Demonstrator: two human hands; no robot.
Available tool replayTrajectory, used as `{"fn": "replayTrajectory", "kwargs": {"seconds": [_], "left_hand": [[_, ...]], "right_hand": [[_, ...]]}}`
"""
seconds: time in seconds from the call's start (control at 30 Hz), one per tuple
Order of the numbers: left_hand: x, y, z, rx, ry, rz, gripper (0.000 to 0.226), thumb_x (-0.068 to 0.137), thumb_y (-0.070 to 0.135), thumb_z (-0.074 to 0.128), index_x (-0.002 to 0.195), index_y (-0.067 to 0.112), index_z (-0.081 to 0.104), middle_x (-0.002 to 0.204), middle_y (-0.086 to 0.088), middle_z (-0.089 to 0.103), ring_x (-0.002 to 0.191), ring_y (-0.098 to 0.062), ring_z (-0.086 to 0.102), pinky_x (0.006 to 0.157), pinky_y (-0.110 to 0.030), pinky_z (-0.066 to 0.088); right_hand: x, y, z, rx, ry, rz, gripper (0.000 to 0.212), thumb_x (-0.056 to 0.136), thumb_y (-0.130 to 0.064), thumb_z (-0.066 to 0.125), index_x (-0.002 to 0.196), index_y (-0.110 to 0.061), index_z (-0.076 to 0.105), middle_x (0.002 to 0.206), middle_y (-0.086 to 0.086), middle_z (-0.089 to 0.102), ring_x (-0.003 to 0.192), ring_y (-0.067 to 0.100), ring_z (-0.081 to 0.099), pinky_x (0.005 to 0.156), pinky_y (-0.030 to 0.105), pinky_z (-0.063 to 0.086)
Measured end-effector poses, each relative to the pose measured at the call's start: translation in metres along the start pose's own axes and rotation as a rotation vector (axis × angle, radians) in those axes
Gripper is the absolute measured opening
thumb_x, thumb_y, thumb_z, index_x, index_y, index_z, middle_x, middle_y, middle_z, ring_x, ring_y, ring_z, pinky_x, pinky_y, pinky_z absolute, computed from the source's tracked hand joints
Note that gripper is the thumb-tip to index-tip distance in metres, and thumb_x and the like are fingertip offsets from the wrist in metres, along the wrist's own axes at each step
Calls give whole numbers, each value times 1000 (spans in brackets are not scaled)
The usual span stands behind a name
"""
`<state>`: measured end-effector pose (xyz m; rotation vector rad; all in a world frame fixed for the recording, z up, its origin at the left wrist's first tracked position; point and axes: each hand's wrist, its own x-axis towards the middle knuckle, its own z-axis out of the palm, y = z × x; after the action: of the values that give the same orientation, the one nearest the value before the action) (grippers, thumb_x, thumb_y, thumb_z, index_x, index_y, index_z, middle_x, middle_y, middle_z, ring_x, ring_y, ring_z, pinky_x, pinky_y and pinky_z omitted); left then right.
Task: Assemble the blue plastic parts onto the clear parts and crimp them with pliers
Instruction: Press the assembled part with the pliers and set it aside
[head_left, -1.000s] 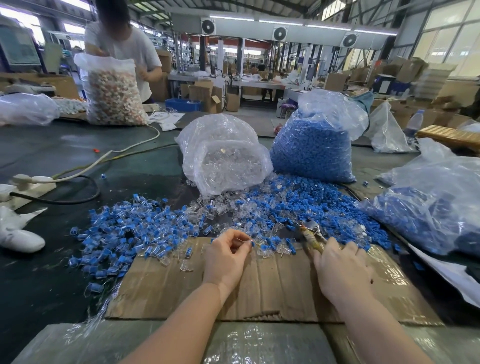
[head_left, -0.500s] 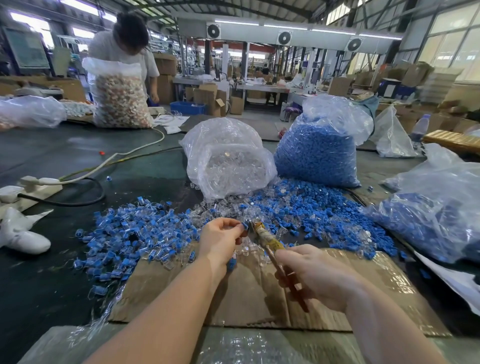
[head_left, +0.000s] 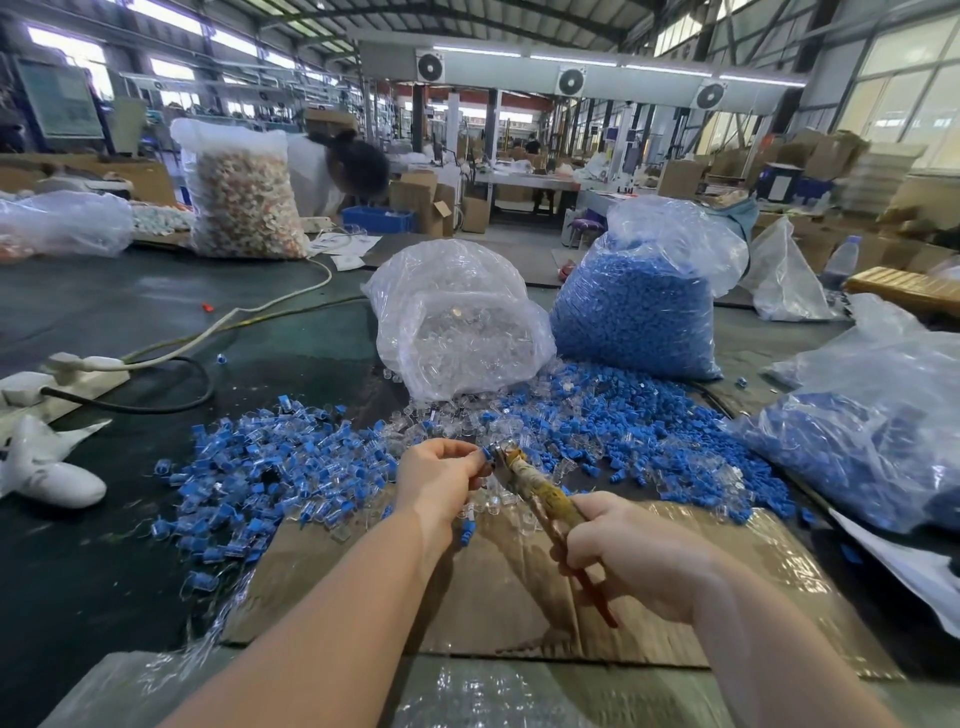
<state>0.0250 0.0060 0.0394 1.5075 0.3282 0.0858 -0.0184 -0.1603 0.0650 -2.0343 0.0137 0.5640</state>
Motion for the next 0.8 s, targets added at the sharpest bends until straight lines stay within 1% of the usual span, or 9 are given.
{"fn": "replayTrajectory", "kwargs": {"seconds": [0.13, 0.27, 0.4, 0.5, 0.57, 0.63, 0.73, 0.8], "left_hand": [[-1, -3, 2, -28, -3, -29, 6, 86, 2, 61, 91, 5, 64, 75, -5, 64, 57, -8, 54, 45, -14, 40], [-3, -4, 4, -38, 6, -30, 6, 87, 2, 61, 90, 5, 64, 73, -4, 64, 56, -7, 54, 42, -12, 40], [-4, -6, 5, -9, 6, -40, 7, 88, 4, 60, 92, 8, 63, 78, -4, 64, 61, -8, 54, 48, -15, 42], [-4, -6, 5, 4, 0, -57, 8, 88, 3, 59, 93, 7, 64, 79, -5, 63, 62, -10, 53, 51, -18, 41], [-4, -5, 5, 8, -2, -65, 7, 88, 3, 59, 93, 7, 63, 78, -5, 62, 62, -10, 52, 53, -19, 42], [-4, -5, 5, 18, 0, -65, 7, 88, 4, 59, 92, 8, 63, 78, -4, 62, 63, -10, 51, 53, -19, 41], [-3, -5, 6, 25, 12, -60, 7, 89, 5, 59, 91, 9, 64, 78, -4, 62, 63, -10, 51, 54, -20, 40], [-4, -5, 7, 15, 18, -64, 7, 88, 5, 59, 90, 9, 64, 77, -5, 63, 62, -11, 52, 55, -20, 41]], "right_hand": [[-2, -2, 0, -18, -42, 1, 21, 76, 5, 46, 90, -11, 47, 87, 11, 44, 81, 22, 41, 73, 37, 36], [-5, -2, 0, -12, -54, -16, 23, 75, 7, 43, 89, -11, 47, 85, 11, 43, 81, 23, 38, 71, 37, 32], [-8, -2, 0, 0, -58, -38, 26, 74, 9, 42, 89, -11, 49, 81, 9, 43, 79, 23, 37, 67, 34, 30], [-11, -3, 1, 14, -78, -63, 30, 74, 11, 41, 89, -10, 55, 70, 4, 45, 70, 20, 38, 56, 28, 29], [-12, -3, 1, 19, -70, -89, 33, 74, 11, 41, 85, -14, 59, 64, 0, 45, 62, 17, 38, 51, 26, 28], [-11, -2, 1, 11, -53, -108, 33, 75, 12, 41, 81, -15, 59, 58, -4, 46, 56, 13, 37, 50, 25, 27], [-10, -1, 4, -5, -46, -129, 34, 78, 11, 39, 92, -10, 61, 46, -13, 48, 49, 10, 36, 48, 24, 27], [-9, 1, 6, -18, -26, -141, 36, 79, 11, 39, 82, -17, 61, 43, -14, 46, 46, 10, 36, 47, 26, 28]]}}
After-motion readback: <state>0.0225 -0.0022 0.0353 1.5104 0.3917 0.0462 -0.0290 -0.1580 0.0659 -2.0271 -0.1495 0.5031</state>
